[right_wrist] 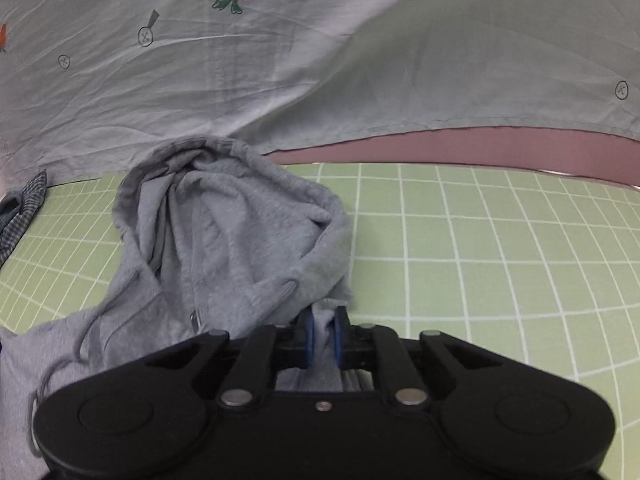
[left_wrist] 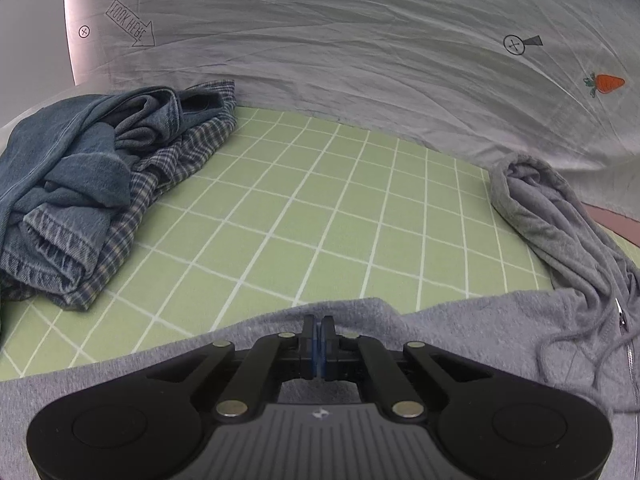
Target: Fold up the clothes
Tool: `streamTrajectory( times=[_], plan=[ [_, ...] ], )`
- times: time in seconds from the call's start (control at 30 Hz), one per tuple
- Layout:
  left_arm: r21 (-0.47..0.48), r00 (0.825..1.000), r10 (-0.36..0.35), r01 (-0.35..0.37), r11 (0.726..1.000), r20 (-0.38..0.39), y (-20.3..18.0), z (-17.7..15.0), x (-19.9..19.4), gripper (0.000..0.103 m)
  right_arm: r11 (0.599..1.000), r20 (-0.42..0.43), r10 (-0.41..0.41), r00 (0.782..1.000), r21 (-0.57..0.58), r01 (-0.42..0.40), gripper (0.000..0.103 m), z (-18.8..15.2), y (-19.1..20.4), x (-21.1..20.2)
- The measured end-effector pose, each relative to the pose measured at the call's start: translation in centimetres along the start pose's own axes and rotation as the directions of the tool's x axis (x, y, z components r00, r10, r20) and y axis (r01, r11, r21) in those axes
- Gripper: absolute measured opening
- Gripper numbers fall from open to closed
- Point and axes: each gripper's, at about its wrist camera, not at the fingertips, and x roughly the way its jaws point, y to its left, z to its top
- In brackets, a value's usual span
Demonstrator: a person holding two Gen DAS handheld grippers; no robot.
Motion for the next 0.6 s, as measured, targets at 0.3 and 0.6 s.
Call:
streamTrajectory(
  times=[0.3, 0.6],
  plan=[
    [-0.024, 1.0, -0.005, 0.005, 1.0, 0.007, -1.0, 0.2, 0.1, 0.001, 0.996, 0.089, -0.051, 0.995, 0.083, 0.044, 0.016, 4.4, -2.9, -0.4],
    [-0.008, 1.0, -0.018, 0.018, 1.0, 0.012, -0.4, -1.0, -0.5, 0.001, 0.999, -0.005, 0.05, 0.999, 0.022, -0.05, 0.077, -1.3, 0.1, -1.7]
  ],
)
